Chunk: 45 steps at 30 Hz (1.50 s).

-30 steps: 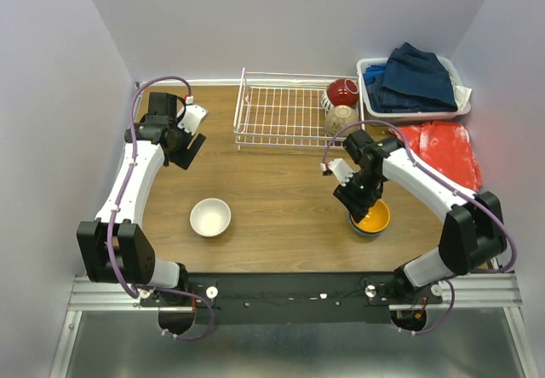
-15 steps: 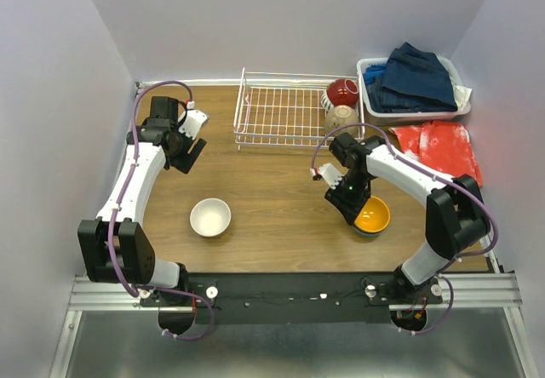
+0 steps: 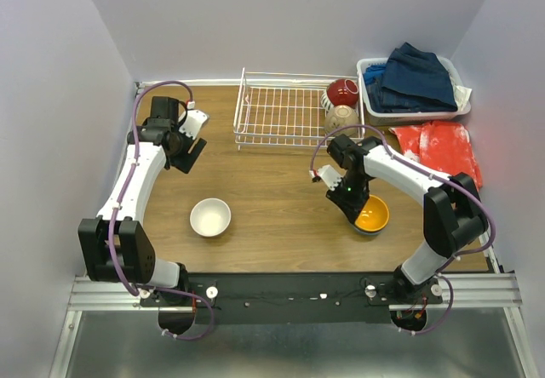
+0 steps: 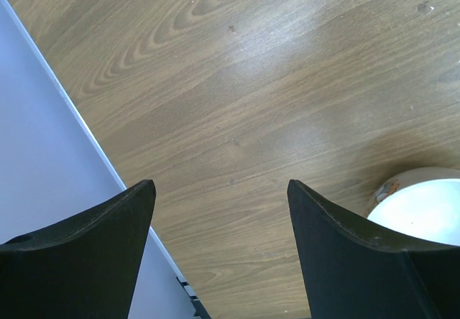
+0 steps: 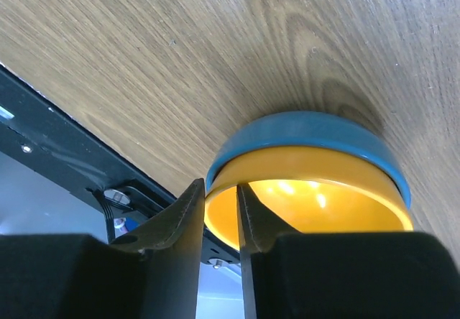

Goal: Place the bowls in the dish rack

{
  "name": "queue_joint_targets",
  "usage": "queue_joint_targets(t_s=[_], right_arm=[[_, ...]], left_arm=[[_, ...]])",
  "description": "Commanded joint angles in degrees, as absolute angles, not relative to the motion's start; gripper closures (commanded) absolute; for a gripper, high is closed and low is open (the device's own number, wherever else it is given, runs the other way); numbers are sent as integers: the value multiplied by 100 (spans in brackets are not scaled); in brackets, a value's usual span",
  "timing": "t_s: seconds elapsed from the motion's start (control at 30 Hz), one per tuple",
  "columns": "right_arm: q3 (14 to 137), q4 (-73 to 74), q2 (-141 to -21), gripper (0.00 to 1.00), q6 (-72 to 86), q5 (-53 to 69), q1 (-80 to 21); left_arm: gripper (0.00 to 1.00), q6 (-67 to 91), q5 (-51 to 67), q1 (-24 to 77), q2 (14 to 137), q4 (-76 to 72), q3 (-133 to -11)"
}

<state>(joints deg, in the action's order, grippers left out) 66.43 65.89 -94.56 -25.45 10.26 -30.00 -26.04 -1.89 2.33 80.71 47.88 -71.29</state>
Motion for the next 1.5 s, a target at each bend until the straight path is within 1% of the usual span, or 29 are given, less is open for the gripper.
queue_joint_targets(t_s=[0.0, 0.03, 0.1, 0.13, 0.23, 0.4, 0.53, 0.67, 0.77, 0.87, 0.9, 1.0, 1.03, 1.1, 1.13, 1.23, 1.27, 1.3, 1.37, 1.4, 1.47], right_arm=[[6469, 6521, -9440, 73, -2522, 747, -3032], [6469, 6530, -9422, 78, -2531, 695, -3041], [6538, 6600, -9378, 83, -2549, 642, -3041], [6583, 6635, -9352, 91, -2540, 589, -3041], [6732, 6828, -9203, 99, -2557, 440, -3041], [6969, 7241, -8974, 99, -2619, 290, -3041], [7417, 7724, -8886, 99, -2593, 238, -3041], [8241, 7954, -9017, 99, -2453, 255, -3041], [8577, 7954, -9149, 99, -2408, 281, -3041], [9402, 7954, -9482, 100, -2426, 325, -3041], [10057, 7945, -9753, 99, -2426, 377, -3041], [11010, 7902, -10211, 99, -2391, 886, -3032], [11604, 7806, -10491, 99, -2373, 1018, -3032], [12135, 7647, -10809, 100, -2321, 1326, -3032], [12755, 7481, -11115, 99, -2294, 1449, -3024], [13585, 7025, -11565, 99, -2031, 2037, -2945], [13866, 6840, -11758, 100, -1787, 2422, -2849], [13843, 6586, -11795, 99, -1645, 2652, -2787], [13450, 5402, -11629, 99, -1268, 3414, -2524], [12777, 4239, -11541, 99, -648, 3654, -2418], [12053, 2942, -11400, 99, 136, 4373, -2085]], left_arm=[[16, -2549, -35, 211, 8209, 4720, -7180], [16, -2549, -35, 211, 8235, 4728, -7250], [17, -2540, -35, 211, 8340, 4772, -7338], [17, -2540, -35, 211, 8367, 4781, -7400], [17, -2549, -9, 211, 8472, 4790, -7540], [18, -2540, 202, 220, 8745, 4790, -7839], [18, -2540, 325, 220, 8964, 4816, -8217], [19, -2584, 448, 220, 9088, 4764, -8402], [19, -2593, 597, 220, 9132, 4676, -8481], [19, -2558, 764, 220, 9202, 4685, -8718], [19, -2566, 913, 220, 9202, 4658, -8771], [20, -2549, 1264, 220, 9176, 4439, -8877], [20, -2514, 1396, 220, 9158, 4386, -8894], [20, -2453, 1599, 220, 9141, 4219, -8886], [20, -2400, 1774, 220, 9132, 4167, -8851], [20, -2294, 1828, 246, 9149, 3921, -8807], [20, -2155, 1828, 272, 9184, 3807, -8807], [20, -2084, 1837, 290, 9219, 3771, -8815], [21, -1847, 1854, 308, 9298, 3631, -8763], [21, -1750, 1854, 316, 9316, 3552, -8719], [22, -1627, 1793, 316, 9343, 3411, -8579]])
